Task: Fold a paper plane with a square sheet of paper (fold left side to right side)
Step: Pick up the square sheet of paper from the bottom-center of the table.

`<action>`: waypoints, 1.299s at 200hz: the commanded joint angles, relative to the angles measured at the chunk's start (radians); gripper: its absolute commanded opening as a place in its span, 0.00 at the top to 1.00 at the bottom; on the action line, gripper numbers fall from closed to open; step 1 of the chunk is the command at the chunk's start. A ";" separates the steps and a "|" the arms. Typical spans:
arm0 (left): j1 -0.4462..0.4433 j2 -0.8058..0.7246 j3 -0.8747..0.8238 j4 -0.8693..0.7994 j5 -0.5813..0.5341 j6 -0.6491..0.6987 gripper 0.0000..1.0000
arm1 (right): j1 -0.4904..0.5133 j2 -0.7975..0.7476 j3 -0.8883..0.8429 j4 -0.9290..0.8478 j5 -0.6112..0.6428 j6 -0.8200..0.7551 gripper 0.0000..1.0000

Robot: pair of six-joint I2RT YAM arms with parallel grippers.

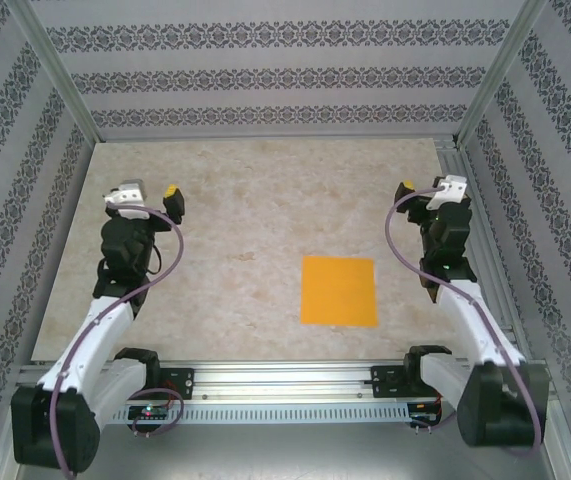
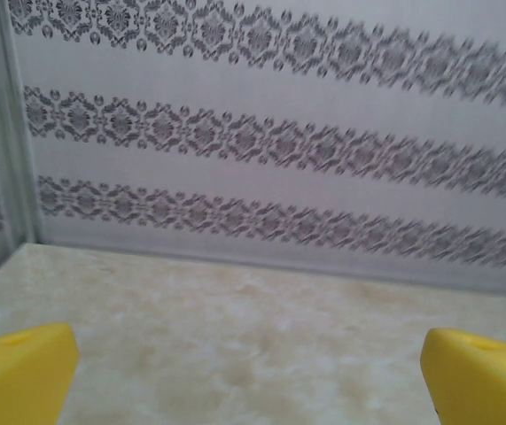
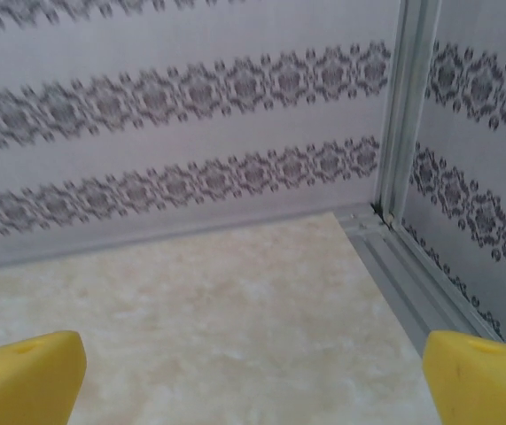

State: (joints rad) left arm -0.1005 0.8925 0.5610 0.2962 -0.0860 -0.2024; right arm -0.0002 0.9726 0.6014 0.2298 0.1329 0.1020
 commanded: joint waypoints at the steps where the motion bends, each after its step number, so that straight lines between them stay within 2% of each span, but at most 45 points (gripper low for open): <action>1: -0.018 0.029 0.043 -0.344 0.133 -0.244 0.00 | 0.034 -0.074 0.042 -0.357 0.033 0.136 0.02; 28: -0.102 0.106 0.088 -0.441 0.319 -0.333 0.00 | 0.068 -0.122 0.073 -0.615 -0.007 0.273 0.02; 65: -0.389 0.274 0.178 -0.481 0.440 -0.364 0.00 | 0.131 -0.080 0.071 -0.868 -0.071 0.373 0.02; 92: -0.561 0.409 0.272 -0.531 0.482 -0.395 0.00 | 0.182 -0.033 0.039 -0.928 -0.115 0.425 0.02; 118: -0.673 0.503 0.314 -0.532 0.485 -0.438 0.00 | 0.260 -0.027 -0.030 -0.882 -0.112 0.510 0.02; 171: -0.772 0.680 0.350 -0.430 0.534 -0.531 0.00 | 0.380 0.091 -0.048 -0.810 -0.090 0.562 0.02; 192: -0.801 0.746 0.390 -0.437 0.537 -0.538 0.00 | 0.413 0.155 -0.041 -0.789 -0.077 0.573 0.02; 260: -0.834 0.841 0.416 -0.398 0.565 -0.580 0.00 | 0.472 0.303 -0.032 -0.724 -0.087 0.622 0.02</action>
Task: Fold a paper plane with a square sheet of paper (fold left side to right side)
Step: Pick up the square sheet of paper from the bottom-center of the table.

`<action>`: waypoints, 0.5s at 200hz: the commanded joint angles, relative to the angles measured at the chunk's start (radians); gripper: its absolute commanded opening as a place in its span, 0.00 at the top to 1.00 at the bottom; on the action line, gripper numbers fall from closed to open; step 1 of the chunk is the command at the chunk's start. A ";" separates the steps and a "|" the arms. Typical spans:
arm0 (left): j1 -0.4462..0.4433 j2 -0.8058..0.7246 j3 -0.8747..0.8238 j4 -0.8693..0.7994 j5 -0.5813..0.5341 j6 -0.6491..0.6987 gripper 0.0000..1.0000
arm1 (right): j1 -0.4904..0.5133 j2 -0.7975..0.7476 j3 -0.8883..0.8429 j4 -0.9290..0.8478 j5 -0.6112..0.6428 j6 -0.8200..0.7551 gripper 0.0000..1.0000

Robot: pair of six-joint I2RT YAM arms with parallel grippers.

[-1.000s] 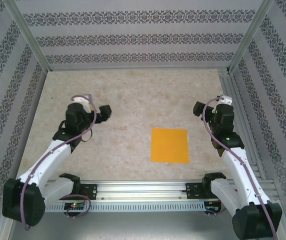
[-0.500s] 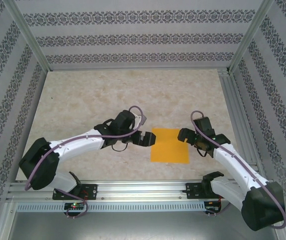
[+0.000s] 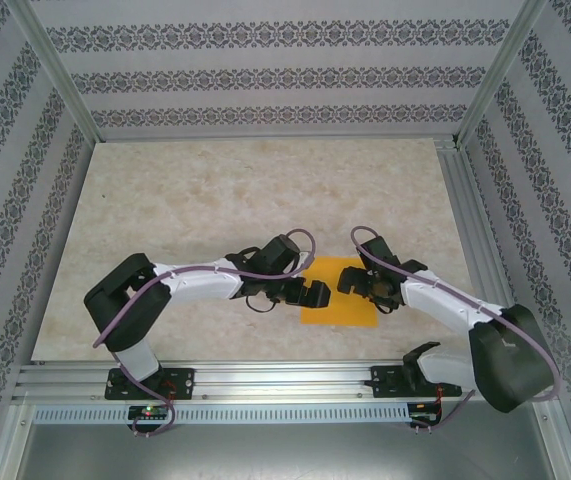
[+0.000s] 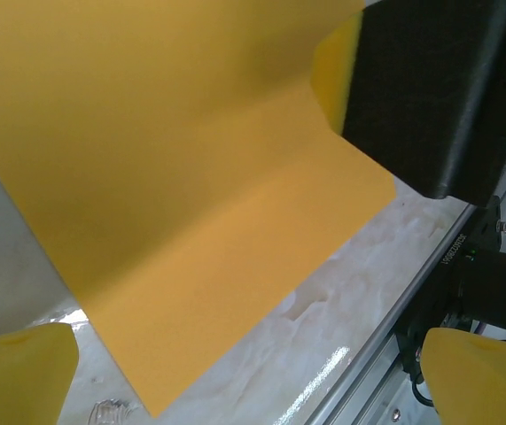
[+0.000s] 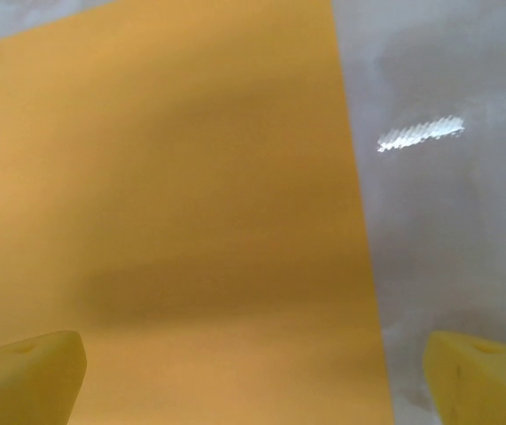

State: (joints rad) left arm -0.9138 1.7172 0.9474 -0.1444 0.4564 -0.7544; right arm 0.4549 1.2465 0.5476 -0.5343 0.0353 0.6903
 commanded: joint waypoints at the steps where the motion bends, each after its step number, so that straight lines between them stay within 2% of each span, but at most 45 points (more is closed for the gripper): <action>1: -0.020 0.017 0.031 0.043 0.022 -0.028 0.00 | 0.017 0.030 0.023 0.040 0.011 0.034 0.02; 100: -0.040 0.059 0.031 0.071 0.026 -0.048 0.01 | 0.070 0.065 0.041 0.068 -0.040 0.073 0.03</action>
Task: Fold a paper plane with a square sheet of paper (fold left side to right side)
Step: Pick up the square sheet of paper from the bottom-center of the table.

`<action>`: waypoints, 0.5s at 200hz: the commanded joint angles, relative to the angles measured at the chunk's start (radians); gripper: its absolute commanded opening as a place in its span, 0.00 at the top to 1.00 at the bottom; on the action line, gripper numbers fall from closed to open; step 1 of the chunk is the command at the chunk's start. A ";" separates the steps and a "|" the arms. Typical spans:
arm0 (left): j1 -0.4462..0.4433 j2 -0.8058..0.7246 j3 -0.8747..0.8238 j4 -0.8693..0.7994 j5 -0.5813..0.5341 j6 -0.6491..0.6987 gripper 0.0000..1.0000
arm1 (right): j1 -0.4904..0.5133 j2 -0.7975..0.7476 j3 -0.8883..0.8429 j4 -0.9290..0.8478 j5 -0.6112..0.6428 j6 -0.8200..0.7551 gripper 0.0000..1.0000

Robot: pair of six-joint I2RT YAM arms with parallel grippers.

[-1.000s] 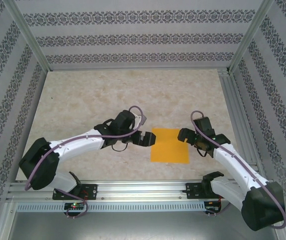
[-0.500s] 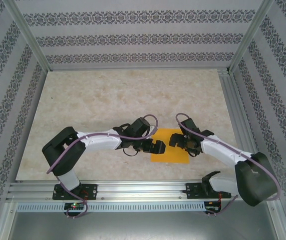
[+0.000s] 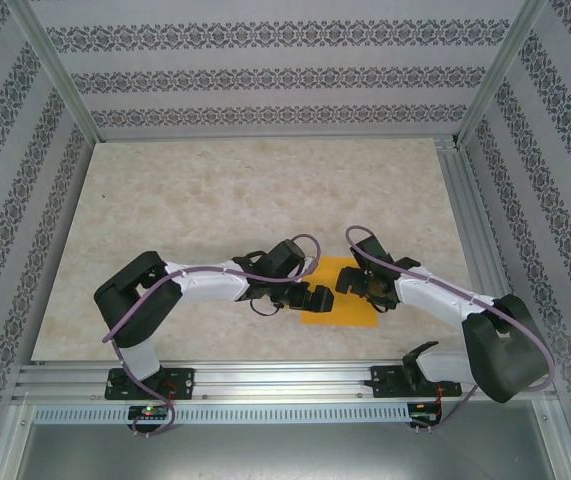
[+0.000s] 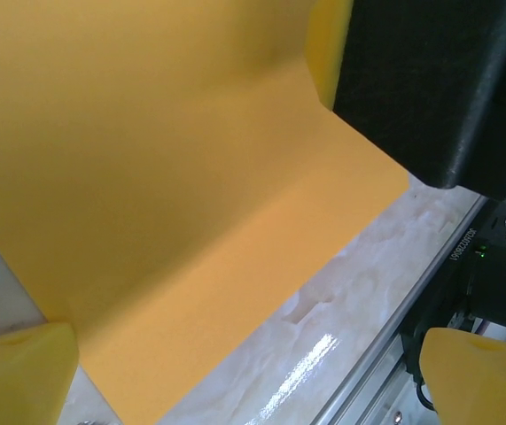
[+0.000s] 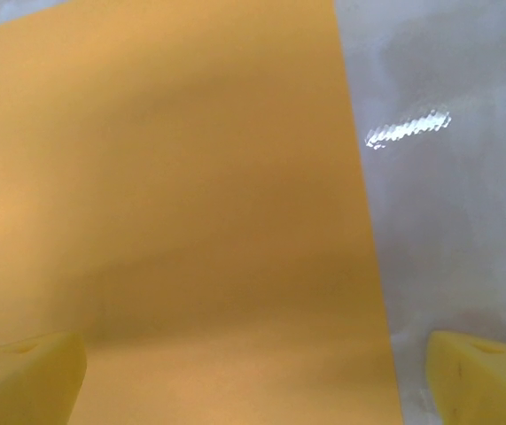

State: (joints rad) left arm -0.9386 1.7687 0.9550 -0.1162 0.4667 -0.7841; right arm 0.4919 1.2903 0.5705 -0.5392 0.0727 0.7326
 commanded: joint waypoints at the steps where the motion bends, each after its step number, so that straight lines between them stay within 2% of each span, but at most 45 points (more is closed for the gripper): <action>1: -0.015 0.008 0.023 0.043 0.015 -0.017 0.01 | 0.034 0.022 0.019 0.073 -0.077 0.032 0.03; 100: -0.022 0.021 0.010 0.046 -0.004 -0.021 0.01 | 0.095 0.038 0.069 0.077 -0.105 0.054 0.04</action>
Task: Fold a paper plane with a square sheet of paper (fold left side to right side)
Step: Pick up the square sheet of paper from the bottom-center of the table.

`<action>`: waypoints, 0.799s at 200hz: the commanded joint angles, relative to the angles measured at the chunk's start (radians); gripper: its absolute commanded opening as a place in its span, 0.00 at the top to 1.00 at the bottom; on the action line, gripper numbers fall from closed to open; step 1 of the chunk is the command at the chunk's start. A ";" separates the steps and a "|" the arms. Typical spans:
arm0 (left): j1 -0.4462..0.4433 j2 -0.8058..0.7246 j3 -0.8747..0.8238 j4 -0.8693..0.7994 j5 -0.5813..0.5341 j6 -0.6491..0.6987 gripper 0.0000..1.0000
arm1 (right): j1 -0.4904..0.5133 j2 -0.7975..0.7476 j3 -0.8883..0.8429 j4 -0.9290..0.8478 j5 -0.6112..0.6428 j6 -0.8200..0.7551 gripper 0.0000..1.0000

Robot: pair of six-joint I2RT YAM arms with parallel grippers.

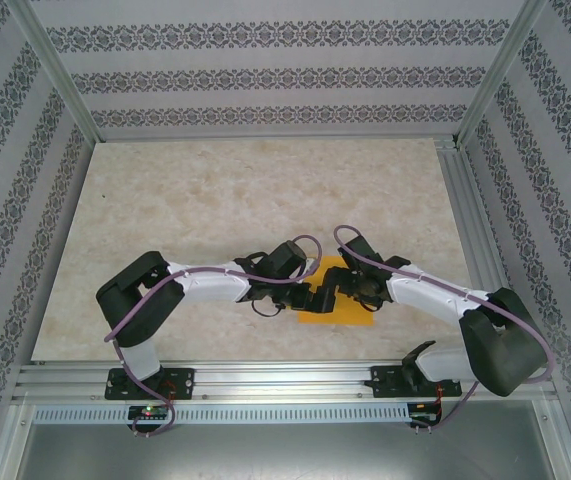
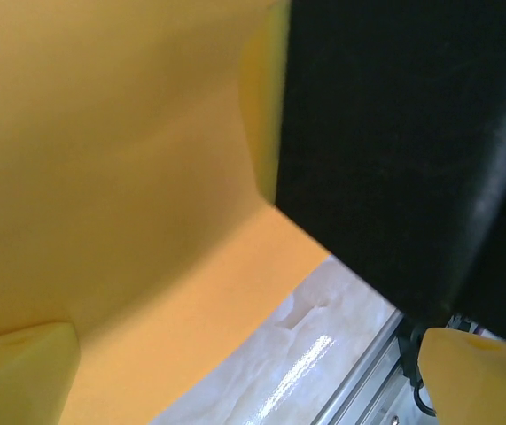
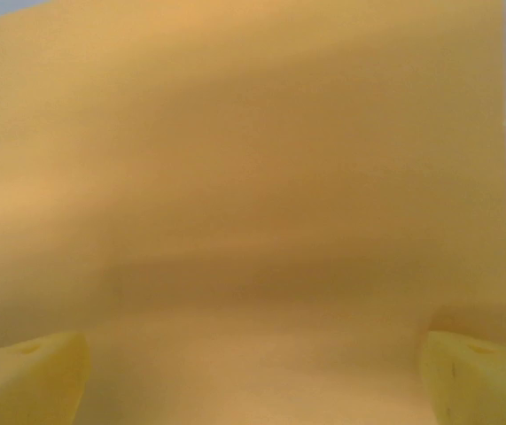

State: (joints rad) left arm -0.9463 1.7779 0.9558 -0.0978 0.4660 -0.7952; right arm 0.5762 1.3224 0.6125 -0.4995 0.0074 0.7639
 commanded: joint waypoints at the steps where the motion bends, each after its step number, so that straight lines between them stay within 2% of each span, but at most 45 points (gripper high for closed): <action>1: -0.015 0.011 0.009 0.027 -0.003 -0.010 0.01 | 0.011 0.006 0.027 0.038 -0.040 0.023 0.04; 48: -0.016 0.004 0.004 0.019 -0.020 -0.011 0.01 | 0.008 -0.009 0.040 -0.001 -0.019 -0.007 0.03; 68: -0.016 -0.002 0.004 0.014 -0.026 -0.012 0.01 | 0.001 -0.024 0.061 -0.065 0.035 -0.048 0.03; 97: -0.017 -0.021 0.004 0.010 -0.031 -0.007 0.01 | -0.067 -0.017 0.078 -0.075 0.049 -0.110 0.02; 137: -0.016 -0.040 -0.006 -0.011 -0.052 -0.001 0.01 | -0.184 0.091 0.166 -0.072 0.057 -0.230 0.02; 160: -0.016 -0.039 -0.012 -0.004 -0.052 -0.007 0.01 | -0.202 0.163 0.228 -0.070 0.063 -0.279 0.03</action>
State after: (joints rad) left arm -0.9504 1.7687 0.9550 -0.0998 0.4313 -0.7952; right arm 0.3893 1.4273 0.7753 -0.5709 0.0383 0.5762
